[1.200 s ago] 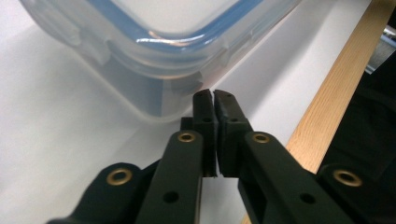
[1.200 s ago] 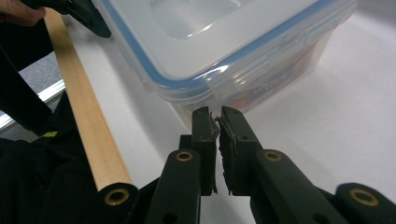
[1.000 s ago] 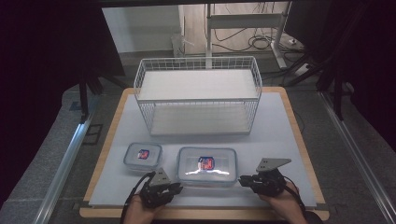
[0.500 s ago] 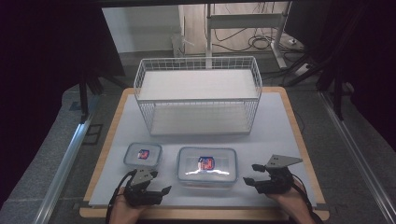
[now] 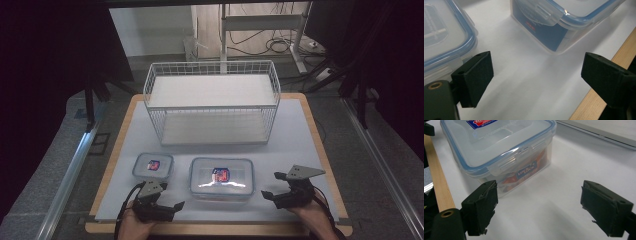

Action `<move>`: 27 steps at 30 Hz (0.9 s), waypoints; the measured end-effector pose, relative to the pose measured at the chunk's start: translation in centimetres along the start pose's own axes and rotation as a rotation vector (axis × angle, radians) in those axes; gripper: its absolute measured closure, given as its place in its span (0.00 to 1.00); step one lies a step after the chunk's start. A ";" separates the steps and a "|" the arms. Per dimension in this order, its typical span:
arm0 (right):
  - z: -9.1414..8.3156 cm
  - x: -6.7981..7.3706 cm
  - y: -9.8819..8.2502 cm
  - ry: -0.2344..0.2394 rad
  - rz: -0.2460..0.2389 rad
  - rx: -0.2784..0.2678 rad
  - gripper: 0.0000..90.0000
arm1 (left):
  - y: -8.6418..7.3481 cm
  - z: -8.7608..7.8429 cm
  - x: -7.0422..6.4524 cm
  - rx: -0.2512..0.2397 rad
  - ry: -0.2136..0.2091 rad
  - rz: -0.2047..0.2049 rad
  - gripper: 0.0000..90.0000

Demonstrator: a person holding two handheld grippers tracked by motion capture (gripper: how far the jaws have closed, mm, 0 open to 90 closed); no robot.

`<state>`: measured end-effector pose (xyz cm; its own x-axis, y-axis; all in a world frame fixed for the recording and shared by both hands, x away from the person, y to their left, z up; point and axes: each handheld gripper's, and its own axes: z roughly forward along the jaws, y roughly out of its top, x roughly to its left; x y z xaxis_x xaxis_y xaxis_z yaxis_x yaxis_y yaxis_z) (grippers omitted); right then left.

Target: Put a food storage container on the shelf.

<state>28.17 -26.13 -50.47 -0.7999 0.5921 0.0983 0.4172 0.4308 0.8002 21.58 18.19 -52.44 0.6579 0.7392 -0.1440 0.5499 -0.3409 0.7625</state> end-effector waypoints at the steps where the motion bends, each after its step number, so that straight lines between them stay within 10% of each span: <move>1: 0.0 0.0 0.0 -0.001 -0.001 0.000 0.14 | 0.0 0.0 0.0 0.001 -0.002 0.000 0.12; 27: 0.2 1.5 3.1 0.050 0.065 0.023 0.12 | 5.3 3.4 1.7 0.025 -0.175 -0.125 0.04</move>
<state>28.38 -23.78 -48.00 -0.7911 0.5847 0.1799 0.4785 0.4081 0.7775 27.35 15.68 -50.77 0.6622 0.6649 -0.3455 0.6439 -0.2691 0.7163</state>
